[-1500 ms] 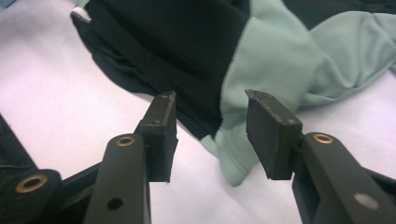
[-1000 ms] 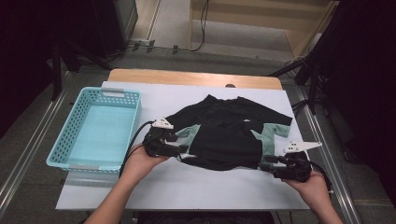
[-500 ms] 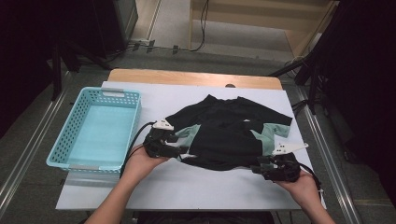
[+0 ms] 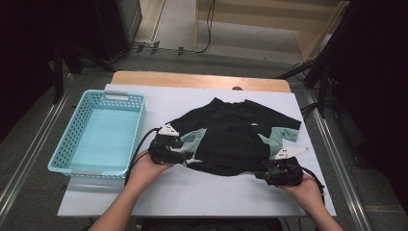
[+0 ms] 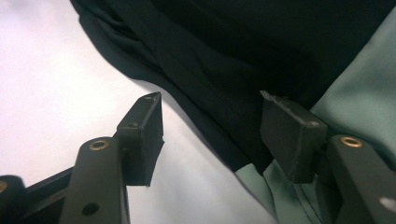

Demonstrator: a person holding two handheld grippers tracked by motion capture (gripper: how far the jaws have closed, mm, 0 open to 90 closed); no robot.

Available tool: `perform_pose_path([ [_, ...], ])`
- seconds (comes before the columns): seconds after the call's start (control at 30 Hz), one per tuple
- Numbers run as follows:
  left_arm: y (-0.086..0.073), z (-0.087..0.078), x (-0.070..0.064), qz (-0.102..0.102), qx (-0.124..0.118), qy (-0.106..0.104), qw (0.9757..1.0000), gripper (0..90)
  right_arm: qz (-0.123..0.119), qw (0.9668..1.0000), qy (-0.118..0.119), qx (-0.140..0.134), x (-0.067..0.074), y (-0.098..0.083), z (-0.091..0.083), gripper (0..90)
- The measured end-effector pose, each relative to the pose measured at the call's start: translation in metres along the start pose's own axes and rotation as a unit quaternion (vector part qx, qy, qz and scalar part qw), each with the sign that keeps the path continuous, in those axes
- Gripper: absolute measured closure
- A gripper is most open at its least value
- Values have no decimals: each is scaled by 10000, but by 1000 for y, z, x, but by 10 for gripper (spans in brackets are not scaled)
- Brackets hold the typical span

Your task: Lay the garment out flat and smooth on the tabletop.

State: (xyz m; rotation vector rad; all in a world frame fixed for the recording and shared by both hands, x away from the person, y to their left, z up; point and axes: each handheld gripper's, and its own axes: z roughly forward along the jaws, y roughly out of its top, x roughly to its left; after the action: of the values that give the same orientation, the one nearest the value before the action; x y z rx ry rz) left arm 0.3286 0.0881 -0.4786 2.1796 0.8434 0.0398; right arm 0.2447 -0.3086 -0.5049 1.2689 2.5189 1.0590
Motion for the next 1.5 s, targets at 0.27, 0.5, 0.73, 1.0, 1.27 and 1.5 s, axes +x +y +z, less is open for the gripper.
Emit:
perform_pose_path([
  [0.27,-1,9,-6,85,146,-55,9998,402,-246,9997,-42,-26,2,1,13,385],
  [0.5,-2,11,-4,30,179,-57,9998,435,-615,9970,-430,-175,10,-2,20,527],
  [0.73,-2,12,-4,32,285,-81,9996,518,-454,9970,-623,-81,14,1,21,798],
  [1.0,-4,19,-1,-170,682,-188,9974,797,-12,9988,-397,300,12,11,19,843],
  [1.27,1,10,0,-398,746,-367,9957,866,413,9964,16,741,7,15,11,846],
  [1.5,2,-8,-6,-412,536,-516,9964,864,379,9971,178,643,14,11,-4,847],
])
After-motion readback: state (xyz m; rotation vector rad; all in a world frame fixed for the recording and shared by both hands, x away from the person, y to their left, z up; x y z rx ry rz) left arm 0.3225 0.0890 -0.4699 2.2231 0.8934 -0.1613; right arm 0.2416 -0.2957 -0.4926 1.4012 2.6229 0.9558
